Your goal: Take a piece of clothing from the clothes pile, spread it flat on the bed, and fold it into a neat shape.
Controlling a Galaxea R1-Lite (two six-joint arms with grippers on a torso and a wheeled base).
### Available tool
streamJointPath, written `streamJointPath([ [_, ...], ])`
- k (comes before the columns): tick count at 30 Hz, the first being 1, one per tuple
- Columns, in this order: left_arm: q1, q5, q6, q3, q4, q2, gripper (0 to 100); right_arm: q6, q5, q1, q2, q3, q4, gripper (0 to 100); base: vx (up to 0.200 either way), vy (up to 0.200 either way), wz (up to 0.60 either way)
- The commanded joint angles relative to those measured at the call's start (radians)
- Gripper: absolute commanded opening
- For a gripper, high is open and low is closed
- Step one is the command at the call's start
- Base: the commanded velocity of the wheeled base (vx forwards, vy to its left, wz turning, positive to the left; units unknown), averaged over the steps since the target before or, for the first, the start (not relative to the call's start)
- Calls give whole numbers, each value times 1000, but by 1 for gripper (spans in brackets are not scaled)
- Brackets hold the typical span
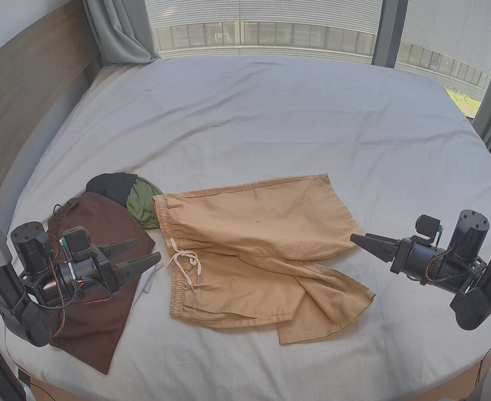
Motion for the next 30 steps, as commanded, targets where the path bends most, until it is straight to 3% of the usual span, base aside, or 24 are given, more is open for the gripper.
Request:
streamJointPath([
  [1, 0, -1, 7, 4, -1, 25, 100, -1, 0, -27, 23, 34, -1, 100, 0, 0, 0],
  [4, 0, -1, 7, 4, -1, 25, 100, -7, 0, -36, 40, 63, -1, 100, 0, 0, 0],
  [13, -3, -1, 7, 7, -1, 25, 100, -162, -1, -92, 158, 121, -1, 100, 0, 0, 0],
  [30, -8, -1, 10, 10, -1, 23, 100, -170, -29, -126, 296, 123, -2, 100, 0, 0, 0],
])
